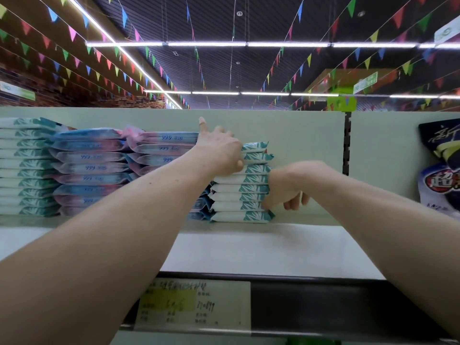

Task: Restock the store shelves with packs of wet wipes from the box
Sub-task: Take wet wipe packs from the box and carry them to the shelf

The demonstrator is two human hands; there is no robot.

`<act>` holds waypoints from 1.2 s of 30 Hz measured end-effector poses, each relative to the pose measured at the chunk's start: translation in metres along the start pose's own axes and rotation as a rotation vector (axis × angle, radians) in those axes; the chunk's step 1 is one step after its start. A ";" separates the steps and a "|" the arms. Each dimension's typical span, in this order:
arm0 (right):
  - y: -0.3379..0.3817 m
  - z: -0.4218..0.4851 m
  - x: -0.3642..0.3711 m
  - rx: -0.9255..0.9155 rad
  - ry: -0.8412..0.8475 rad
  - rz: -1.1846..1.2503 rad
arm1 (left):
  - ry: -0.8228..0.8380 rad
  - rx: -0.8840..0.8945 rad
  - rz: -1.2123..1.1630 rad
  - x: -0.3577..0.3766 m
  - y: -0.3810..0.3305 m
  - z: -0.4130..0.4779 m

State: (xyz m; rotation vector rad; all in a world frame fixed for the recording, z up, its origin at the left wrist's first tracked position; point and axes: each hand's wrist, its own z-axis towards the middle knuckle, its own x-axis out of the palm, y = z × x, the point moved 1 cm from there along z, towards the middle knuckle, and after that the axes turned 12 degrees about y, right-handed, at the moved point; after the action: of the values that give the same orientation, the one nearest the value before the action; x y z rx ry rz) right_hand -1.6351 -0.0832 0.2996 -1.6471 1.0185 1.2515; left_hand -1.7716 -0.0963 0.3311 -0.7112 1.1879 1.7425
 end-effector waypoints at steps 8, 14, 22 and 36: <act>0.009 -0.016 -0.020 -0.052 -0.502 -0.238 | -0.023 0.019 0.015 -0.005 -0.002 -0.017; 0.011 -0.010 -0.014 -0.057 -0.503 -0.296 | 0.031 -0.002 0.036 0.006 -0.002 -0.017; 0.010 -0.030 -0.012 -0.059 -0.474 -0.226 | -0.072 -0.025 0.003 0.004 -0.001 -0.043; 0.061 -0.092 0.013 -0.223 -0.548 -0.130 | 0.008 -0.125 -0.062 0.007 0.024 -0.127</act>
State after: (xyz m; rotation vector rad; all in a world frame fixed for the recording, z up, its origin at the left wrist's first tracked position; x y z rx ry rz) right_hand -1.6603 -0.1917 0.2954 -1.3800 0.4430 1.6464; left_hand -1.7992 -0.2146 0.2875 -0.8220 1.0577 1.7747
